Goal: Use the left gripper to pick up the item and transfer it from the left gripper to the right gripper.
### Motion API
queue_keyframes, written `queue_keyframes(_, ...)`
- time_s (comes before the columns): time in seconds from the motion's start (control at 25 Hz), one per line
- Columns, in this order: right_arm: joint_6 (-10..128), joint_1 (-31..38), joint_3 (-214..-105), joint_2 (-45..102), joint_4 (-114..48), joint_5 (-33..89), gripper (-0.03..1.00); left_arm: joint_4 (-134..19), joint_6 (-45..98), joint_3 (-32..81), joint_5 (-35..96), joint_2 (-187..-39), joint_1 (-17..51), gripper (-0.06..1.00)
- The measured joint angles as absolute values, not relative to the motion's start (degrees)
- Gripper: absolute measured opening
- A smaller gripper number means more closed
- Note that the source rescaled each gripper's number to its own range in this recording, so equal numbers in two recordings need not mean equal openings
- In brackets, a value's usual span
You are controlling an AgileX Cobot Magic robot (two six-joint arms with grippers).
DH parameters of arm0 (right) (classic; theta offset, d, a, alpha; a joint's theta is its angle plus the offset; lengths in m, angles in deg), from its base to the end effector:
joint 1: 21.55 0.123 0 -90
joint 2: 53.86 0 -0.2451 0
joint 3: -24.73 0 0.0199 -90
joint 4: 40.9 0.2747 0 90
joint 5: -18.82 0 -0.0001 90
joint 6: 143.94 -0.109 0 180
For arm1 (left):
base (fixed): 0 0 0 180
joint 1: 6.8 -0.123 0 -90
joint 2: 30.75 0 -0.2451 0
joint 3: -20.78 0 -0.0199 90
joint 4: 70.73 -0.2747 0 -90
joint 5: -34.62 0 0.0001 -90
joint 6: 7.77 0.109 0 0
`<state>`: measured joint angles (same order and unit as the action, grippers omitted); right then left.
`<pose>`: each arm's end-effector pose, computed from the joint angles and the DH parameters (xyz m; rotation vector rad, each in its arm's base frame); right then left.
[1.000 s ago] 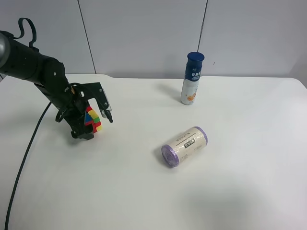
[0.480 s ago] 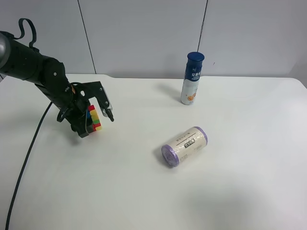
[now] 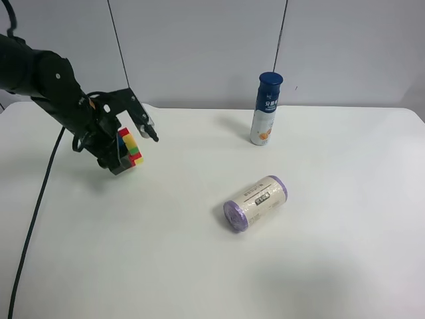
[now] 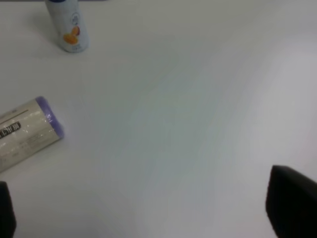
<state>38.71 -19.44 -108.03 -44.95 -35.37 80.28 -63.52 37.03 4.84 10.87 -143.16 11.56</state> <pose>0.0708 0.0118 0.2803 -0.0905 2.0486 0.1098 0.3517 -0.1225 0.0987 1.2702 2.3260 0.0481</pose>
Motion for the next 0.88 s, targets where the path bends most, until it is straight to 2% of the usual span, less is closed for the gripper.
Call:
queue_keyframes(0.32, 38.7, -19.4, -108.0, -44.9, -35.4, 80.3, 1.00, -55.8, 37.0, 4.8, -2.1, -132.8, 12.5, 0.01)
queue_keyframes(0.88, 38.7, -19.4, -108.0, -44.9, -35.4, 80.3, 1.00, -55.6, 35.4, 4.8, -18.2, -120.4, 25.1, 0.01)
